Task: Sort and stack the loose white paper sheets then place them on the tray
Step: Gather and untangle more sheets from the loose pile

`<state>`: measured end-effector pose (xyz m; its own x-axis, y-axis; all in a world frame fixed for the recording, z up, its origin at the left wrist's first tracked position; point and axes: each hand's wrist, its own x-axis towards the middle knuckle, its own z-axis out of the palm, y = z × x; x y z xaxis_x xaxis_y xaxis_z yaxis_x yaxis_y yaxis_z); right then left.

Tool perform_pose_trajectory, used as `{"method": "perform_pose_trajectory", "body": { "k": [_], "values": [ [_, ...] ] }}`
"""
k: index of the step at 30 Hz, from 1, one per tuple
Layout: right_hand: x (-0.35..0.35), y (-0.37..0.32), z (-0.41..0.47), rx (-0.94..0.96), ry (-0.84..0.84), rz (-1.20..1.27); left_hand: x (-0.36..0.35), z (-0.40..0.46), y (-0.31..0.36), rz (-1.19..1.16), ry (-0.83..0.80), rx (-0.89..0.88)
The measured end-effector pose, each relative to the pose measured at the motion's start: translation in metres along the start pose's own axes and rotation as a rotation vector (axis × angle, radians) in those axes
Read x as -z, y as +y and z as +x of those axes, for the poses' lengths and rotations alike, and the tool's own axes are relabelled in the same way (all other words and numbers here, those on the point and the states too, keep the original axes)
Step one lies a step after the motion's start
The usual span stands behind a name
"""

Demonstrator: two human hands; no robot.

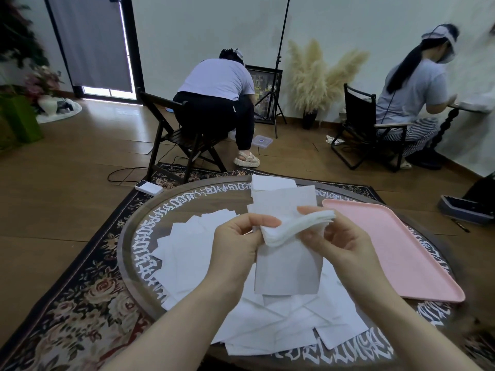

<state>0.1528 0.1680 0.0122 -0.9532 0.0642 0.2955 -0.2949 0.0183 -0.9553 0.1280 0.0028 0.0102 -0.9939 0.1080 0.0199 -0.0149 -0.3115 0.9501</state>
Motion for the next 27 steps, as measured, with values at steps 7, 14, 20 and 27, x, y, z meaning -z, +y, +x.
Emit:
{"method": "perform_pose_trajectory", "body": {
  "k": [7,14,20,27],
  "values": [
    [0.0,0.007,0.001,-0.08,0.116,-0.026,0.002,0.002,0.003,-0.074,-0.009,0.03],
    [0.015,-0.007,0.005,0.006,0.257,0.14,0.004,0.005,0.003,-0.045,0.044,-0.096],
    [0.004,0.0,-0.002,-0.185,0.106,0.058,0.002,0.002,0.004,-0.043,-0.015,-0.066],
    [-0.001,0.001,0.001,-0.223,0.084,0.048,0.0,0.0,-0.002,-0.01,-0.072,-0.002]
  ]
}}
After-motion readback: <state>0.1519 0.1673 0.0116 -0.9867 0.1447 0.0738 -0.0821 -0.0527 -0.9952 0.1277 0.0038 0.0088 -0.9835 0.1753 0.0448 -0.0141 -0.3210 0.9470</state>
